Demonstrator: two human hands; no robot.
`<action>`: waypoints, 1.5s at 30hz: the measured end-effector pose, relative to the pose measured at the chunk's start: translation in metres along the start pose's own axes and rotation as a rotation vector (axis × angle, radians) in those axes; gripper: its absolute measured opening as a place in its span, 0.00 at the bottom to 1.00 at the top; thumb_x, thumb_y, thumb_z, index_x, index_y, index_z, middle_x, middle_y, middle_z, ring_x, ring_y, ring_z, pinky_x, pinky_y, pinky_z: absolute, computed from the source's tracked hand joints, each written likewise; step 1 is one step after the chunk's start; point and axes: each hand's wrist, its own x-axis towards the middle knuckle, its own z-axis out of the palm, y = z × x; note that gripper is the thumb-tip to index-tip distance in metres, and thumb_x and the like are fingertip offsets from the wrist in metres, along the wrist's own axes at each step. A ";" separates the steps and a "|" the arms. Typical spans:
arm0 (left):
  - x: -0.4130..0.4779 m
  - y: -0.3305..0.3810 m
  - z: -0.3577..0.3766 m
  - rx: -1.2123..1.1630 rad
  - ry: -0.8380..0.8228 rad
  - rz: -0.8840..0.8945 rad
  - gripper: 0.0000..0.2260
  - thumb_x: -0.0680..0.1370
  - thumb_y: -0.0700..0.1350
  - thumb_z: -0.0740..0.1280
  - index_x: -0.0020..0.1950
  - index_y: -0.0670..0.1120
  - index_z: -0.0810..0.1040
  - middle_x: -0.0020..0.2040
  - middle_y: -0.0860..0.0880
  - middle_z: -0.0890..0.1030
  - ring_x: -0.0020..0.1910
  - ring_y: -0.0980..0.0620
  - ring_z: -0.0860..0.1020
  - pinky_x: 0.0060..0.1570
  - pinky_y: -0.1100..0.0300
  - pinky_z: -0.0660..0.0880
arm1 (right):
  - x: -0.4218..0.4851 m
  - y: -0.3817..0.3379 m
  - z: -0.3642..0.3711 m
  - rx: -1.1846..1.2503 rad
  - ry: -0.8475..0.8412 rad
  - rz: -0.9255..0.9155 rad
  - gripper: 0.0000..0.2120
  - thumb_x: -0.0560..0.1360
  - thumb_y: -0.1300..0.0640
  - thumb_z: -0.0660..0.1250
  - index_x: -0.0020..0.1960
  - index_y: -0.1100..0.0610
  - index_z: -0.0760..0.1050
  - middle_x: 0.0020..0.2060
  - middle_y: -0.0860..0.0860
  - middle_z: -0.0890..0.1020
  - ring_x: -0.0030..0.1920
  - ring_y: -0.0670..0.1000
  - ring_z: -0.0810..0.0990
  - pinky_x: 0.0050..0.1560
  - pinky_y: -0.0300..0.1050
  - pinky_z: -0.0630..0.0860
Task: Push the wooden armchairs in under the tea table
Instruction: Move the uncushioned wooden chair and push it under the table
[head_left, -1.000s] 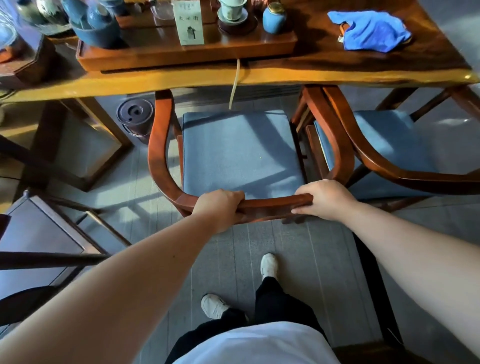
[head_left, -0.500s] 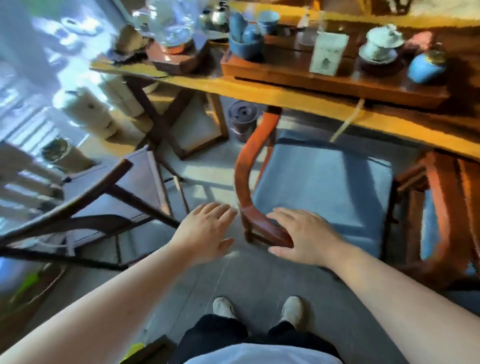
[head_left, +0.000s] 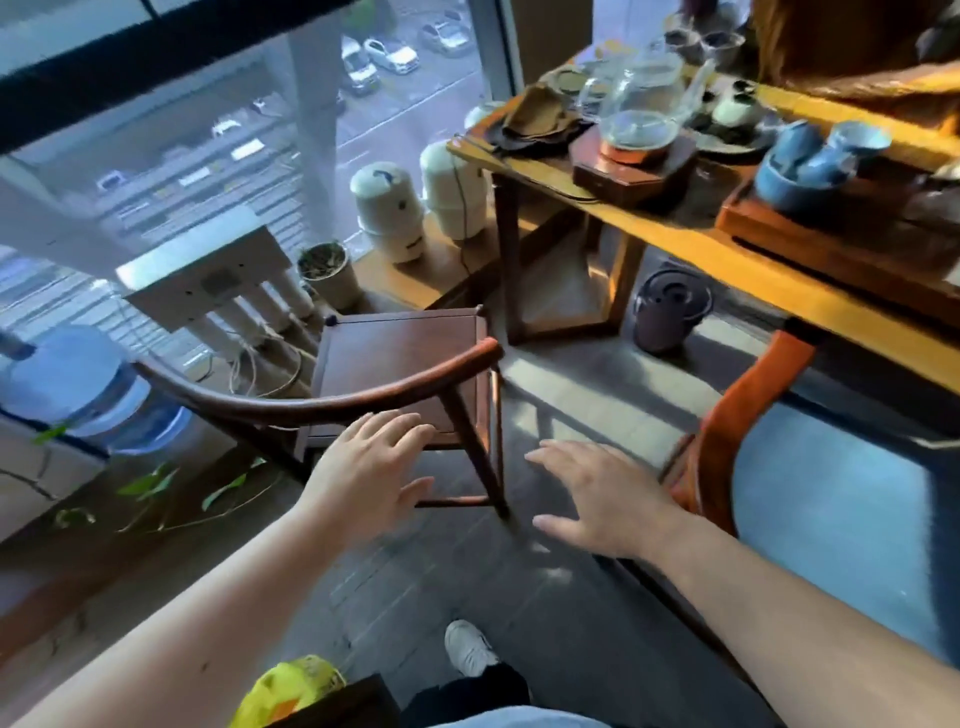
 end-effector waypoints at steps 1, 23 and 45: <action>-0.003 -0.019 -0.001 0.011 0.000 -0.033 0.26 0.69 0.53 0.74 0.63 0.43 0.74 0.61 0.43 0.78 0.62 0.41 0.74 0.63 0.46 0.70 | 0.018 -0.008 0.000 -0.002 0.009 -0.020 0.32 0.71 0.38 0.68 0.71 0.49 0.65 0.69 0.49 0.72 0.68 0.51 0.69 0.67 0.49 0.64; 0.014 -0.208 0.058 0.128 -0.453 -0.355 0.22 0.68 0.58 0.68 0.58 0.51 0.71 0.53 0.49 0.79 0.56 0.44 0.74 0.62 0.44 0.66 | 0.276 -0.058 0.040 -0.188 -0.402 -0.195 0.17 0.69 0.42 0.67 0.50 0.52 0.70 0.46 0.53 0.82 0.45 0.59 0.80 0.36 0.48 0.69; 0.011 -0.187 0.083 0.027 -0.322 -0.009 0.07 0.63 0.51 0.63 0.36 0.52 0.67 0.34 0.51 0.80 0.34 0.45 0.79 0.30 0.57 0.64 | 0.229 -0.077 0.048 -0.267 -0.750 0.150 0.08 0.64 0.46 0.66 0.37 0.49 0.70 0.34 0.46 0.77 0.35 0.50 0.77 0.38 0.47 0.78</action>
